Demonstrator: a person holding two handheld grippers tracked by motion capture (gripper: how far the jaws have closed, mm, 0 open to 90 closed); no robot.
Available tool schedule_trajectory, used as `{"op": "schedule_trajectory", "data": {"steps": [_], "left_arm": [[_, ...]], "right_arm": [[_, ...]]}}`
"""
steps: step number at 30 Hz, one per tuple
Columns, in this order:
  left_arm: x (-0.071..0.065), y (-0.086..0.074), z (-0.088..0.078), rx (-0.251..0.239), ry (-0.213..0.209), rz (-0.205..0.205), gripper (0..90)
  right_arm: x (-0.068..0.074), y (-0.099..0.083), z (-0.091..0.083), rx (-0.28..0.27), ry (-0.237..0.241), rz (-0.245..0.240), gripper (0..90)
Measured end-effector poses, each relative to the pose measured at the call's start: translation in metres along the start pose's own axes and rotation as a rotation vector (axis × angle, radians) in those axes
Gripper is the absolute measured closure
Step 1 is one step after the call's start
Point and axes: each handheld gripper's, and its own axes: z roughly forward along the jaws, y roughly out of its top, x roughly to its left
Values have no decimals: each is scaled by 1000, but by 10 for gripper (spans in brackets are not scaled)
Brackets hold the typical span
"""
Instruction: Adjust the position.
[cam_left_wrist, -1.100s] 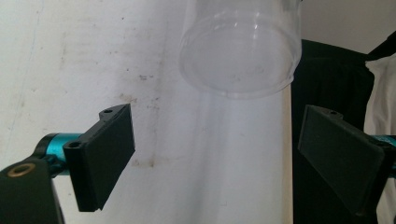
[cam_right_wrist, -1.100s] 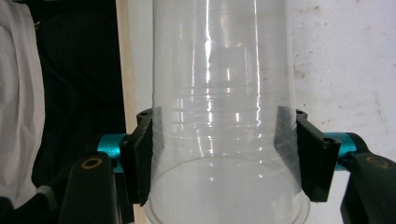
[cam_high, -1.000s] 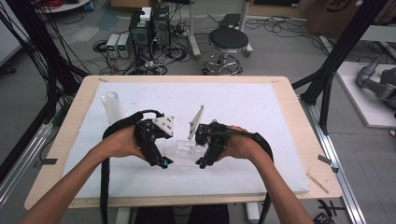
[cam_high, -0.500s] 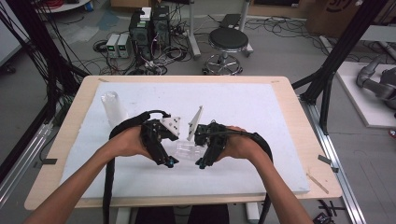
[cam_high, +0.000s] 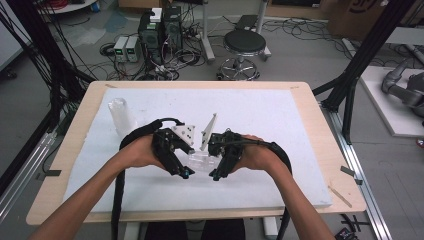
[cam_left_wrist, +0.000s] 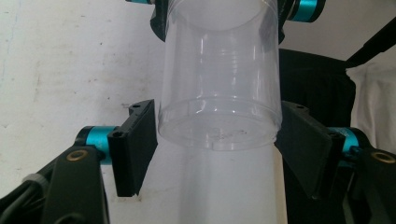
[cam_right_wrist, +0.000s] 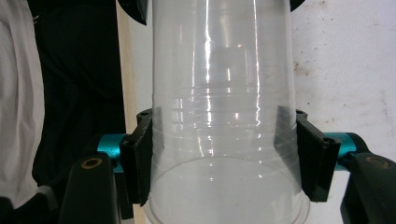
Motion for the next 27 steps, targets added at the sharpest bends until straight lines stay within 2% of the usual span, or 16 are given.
{"op": "schedule_trajectory", "data": {"steps": [3, 4, 6, 7, 8, 13, 17, 18, 19, 24, 27], "left_arm": [[0, 0, 0, -9, -5, -1, 349], [1, 1, 1, -5, -3, 9, 349], [1, 1, 1, -5, -3, 7, 403], [1, 0, 1, -8, -1, 2, 408], [1, 0, 1, -10, 0, 0, 410], [1, 0, 1, -1, 9, 3, 416], [2, -1, 0, 1, 10, 3, 417], [2, -1, 0, 12, 13, 7, 417], [2, -1, 0, 12, 15, 8, 417], [1, -1, 0, 5, 14, 1, 418], [1, -4, 1, -3, 12, -5, 418]], "right_arm": [[-1, 0, 0, -4, -19, -10, 334], [0, 0, 0, 1, 0, 0, 334], [0, 1, 1, 3, 3, -1, 335], [1, 1, 2, -2, 2, 10, 336], [-1, 1, 1, 7, 0, -3, 336], [-1, 1, 2, 8, -3, -2, 332], [-2, 0, 4, -5, -4, -1, 276], [-3, 0, 4, -9, 0, 6, 237], [-4, 0, 5, -34, -12, 2, 129], [-4, 0, 4, -52, -17, -5, 128], [-4, -1, 1, -82, -19, -13, 129]]}}
